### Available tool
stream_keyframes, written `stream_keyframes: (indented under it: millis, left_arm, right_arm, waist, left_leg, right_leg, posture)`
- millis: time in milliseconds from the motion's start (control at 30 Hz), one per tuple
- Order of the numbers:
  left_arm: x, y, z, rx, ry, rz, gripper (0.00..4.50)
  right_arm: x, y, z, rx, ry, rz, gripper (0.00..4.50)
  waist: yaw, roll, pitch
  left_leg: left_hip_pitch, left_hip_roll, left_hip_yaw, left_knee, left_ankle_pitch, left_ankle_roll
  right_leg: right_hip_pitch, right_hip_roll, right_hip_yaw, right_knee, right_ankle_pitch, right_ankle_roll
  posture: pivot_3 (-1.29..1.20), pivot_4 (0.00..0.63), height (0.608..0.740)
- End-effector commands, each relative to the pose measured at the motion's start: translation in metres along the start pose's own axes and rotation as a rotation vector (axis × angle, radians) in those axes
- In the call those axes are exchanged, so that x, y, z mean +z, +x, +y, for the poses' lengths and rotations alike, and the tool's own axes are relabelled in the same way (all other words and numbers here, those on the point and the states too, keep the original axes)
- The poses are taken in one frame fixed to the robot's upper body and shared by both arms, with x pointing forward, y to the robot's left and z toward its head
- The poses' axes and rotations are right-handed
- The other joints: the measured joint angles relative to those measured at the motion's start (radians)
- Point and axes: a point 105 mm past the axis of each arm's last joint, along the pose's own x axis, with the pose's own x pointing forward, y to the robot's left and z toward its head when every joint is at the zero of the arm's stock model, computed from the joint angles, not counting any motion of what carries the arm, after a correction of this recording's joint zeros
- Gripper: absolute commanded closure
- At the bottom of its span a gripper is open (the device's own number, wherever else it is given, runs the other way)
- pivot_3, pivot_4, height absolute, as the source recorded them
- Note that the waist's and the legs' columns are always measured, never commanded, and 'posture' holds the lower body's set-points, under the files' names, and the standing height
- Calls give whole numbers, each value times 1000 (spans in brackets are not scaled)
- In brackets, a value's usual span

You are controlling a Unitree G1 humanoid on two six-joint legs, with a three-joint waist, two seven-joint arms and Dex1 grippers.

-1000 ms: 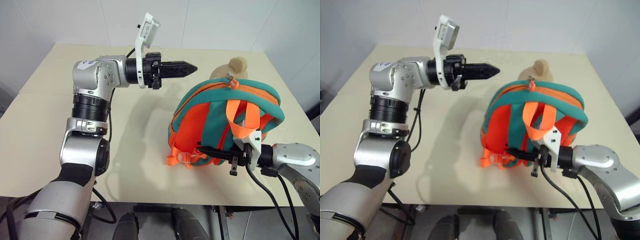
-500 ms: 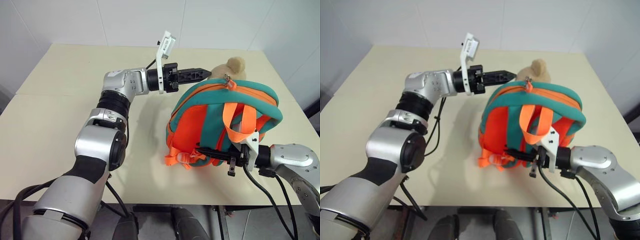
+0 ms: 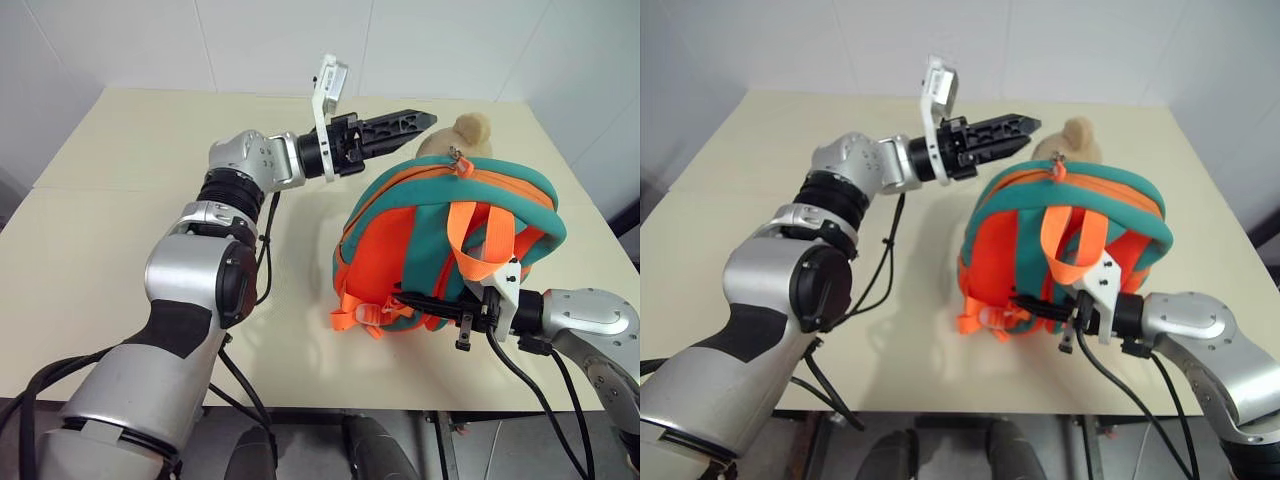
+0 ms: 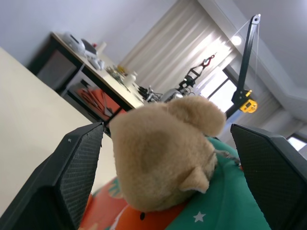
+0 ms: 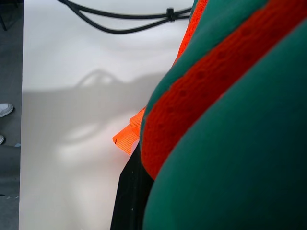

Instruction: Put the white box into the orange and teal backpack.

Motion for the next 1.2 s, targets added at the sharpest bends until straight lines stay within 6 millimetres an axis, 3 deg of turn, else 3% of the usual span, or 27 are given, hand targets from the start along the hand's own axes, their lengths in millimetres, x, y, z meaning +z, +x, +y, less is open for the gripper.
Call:
stream_keyframes:
  millis: [33,500,600,900,1067,1200]
  left_arm:
    - [6,13,-16,-47,15,35,0]
    - [-11,34,-19,-82,51,106,0]
    - [-14,36,-21,-97,55,129,578]
    - [-12,35,-23,-93,82,156,3292]
    - [-2,30,-29,-96,128,154,4493]
    - [13,22,-40,-114,184,156,4500]
  right_arm:
    - [7,-1,4,9,-27,-22,4371]
    - [6,-1,8,18,-30,-17,4371]
    - [5,-2,8,16,-29,-14,4371]
    - [5,-3,8,10,-31,-10,4371]
    - [4,-3,7,10,-30,-10,4371]
    - [4,-3,6,10,-31,-8,4371]
  waist:
    - [-1,0,0]
    - [1,0,0]
    - [2,0,0]
    - [0,0,0]
    - [0,0,0]
    - [-3,0,0]
  left_leg:
    - [0,0,0,0,0,0]
    - [0,0,0,0,0,0]
    - [0,0,0,0,0,0]
    - [0,0,0,-1,0,0]
    - [0,0,0,-1,0,0]
    - [0,0,0,-1,0,0]
  right_leg:
    - [0,0,0,0,0,0]
    - [0,0,0,0,0,0]
    - [0,0,0,0,0,0]
    - [0,0,0,-1,0,0]
    - [0,0,0,-1,0,0]
    - [0,0,0,-1,0,0]
  posture:
    - [0,150,740]
    - [0,150,740]
    - [0,150,740]
    - [0,150,740]
    - [0,150,740]
    - [0,150,740]
